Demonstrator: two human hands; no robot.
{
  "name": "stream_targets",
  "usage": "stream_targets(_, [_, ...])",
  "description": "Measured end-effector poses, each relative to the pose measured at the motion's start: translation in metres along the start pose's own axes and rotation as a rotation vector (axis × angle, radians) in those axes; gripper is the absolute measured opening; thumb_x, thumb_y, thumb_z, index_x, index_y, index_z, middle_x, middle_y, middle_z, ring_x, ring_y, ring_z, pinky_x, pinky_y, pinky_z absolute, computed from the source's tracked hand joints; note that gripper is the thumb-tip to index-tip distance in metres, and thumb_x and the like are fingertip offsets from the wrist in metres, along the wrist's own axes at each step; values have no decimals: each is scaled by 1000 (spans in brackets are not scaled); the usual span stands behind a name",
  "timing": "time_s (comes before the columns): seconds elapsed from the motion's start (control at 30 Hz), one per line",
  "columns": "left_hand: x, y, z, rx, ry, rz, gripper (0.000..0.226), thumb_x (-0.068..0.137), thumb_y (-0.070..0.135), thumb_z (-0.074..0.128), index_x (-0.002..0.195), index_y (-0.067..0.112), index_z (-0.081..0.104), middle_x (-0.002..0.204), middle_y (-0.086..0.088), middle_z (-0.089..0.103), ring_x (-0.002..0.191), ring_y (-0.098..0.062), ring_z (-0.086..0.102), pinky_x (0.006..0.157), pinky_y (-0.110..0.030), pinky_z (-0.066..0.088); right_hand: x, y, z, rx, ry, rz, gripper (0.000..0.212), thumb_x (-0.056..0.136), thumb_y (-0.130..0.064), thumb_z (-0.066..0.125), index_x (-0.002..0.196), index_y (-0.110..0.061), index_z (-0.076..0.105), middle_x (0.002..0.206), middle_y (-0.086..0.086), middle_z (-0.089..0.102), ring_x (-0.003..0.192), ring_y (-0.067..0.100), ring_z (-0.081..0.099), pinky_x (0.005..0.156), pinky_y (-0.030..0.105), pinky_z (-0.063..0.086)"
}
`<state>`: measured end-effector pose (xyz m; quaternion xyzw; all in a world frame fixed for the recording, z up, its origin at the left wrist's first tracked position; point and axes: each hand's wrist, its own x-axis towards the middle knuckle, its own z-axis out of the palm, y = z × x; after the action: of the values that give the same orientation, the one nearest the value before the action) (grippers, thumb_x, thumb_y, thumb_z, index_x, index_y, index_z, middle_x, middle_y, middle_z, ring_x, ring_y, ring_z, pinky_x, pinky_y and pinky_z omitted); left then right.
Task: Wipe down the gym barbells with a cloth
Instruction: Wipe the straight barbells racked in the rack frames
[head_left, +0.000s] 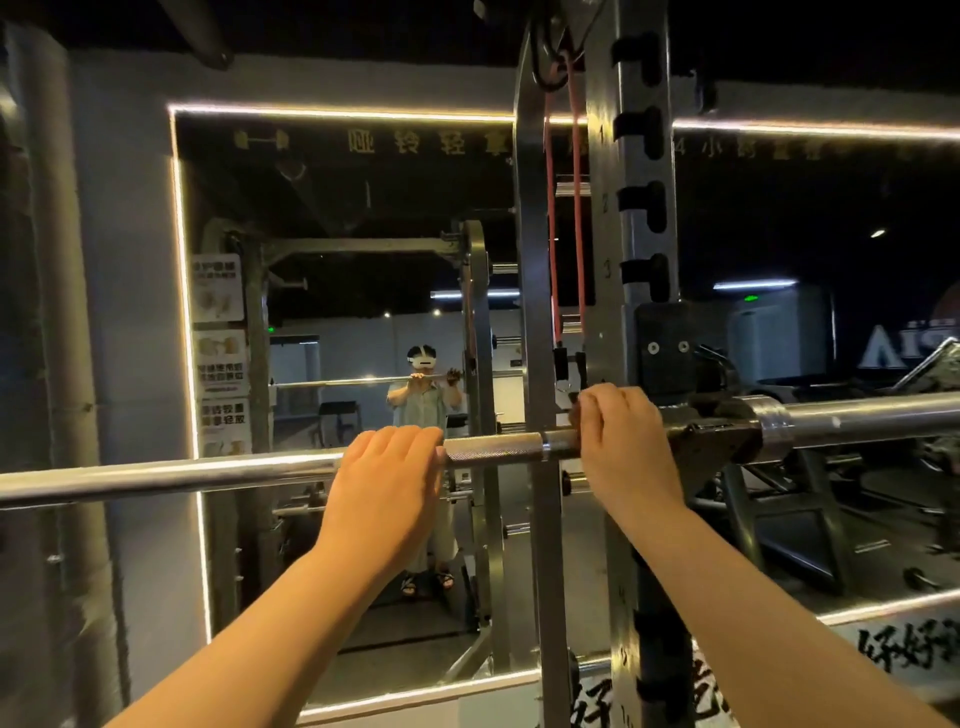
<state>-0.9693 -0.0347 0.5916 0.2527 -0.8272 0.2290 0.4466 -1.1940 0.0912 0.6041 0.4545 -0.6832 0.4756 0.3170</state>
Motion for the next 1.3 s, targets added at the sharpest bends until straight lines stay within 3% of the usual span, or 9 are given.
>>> stream_targets(0.1, [-2,-8,-6,-22,-36,69,42,104,41,28,123,21,60,111,0,68,101,-21,64,93,-37,50,-6,-37,10,-61,-76,6,21,107,-28,38,112,-21,57,113,-2,53,109,18,49,92,29,40])
stream_targets(0.33, [-17,-37,-26,99,-31,-15,30,91,33,62,116,17,68,105,-2,73,98,-23,70,93,-45,54,-24,-55,11,-55,-260,-412,44,105,-40,30,135,-24,56,132,-5,49,120,12,46,104,28,42])
stream_targets(0.53, [-29,-65,-31,140,48,-68,23,86,32,62,101,15,70,94,-3,73,89,-24,70,87,-45,55,-14,-55,12,-36,-73,2,28,108,-30,37,125,-22,57,126,2,54,118,22,51,102,39,47])
stream_targets(0.7, [-26,-67,-27,77,91,-70,22,92,32,57,98,15,70,92,-3,73,86,-23,70,83,-41,55,-29,-116,38,-36,-217,-272,42,106,-32,36,144,-19,46,143,-2,48,131,18,41,110,32,36])
stream_targets(0.8, [-29,-72,-29,61,86,-24,22,90,29,63,104,13,71,98,-5,74,90,-25,71,86,-42,55,-21,-104,24,72,-344,-379,41,107,-36,45,146,-24,45,138,-8,51,122,8,43,105,29,41])
stream_targets(1.0, [-35,-98,-33,160,111,-45,9,94,25,59,94,19,66,90,-1,70,87,-24,67,93,-44,52,-12,-86,22,1,-187,-26,34,108,-36,35,134,-21,52,124,0,55,111,18,53,95,37,48])
stream_targets(1.13, [-38,-105,-22,130,199,-109,18,98,21,51,86,16,64,82,-1,66,78,-23,64,81,-40,53,-18,-126,44,-84,-144,-27,32,103,-33,29,116,-20,55,109,-1,53,100,19,51,82,31,41])
stream_targets(1.2, [-35,-104,-22,123,218,-121,23,99,21,48,81,18,62,76,0,62,72,-21,60,75,-38,50,-26,-154,62,-87,-200,-162,31,101,-29,29,119,-23,53,116,-4,50,106,17,49,85,27,38])
stream_targets(1.3, [-37,-104,-24,137,227,-117,20,97,25,51,82,18,62,77,0,63,73,-21,61,74,-38,48,-44,-187,80,22,-330,-452,37,107,-27,38,142,-22,45,139,-3,45,127,18,42,110,33,38])
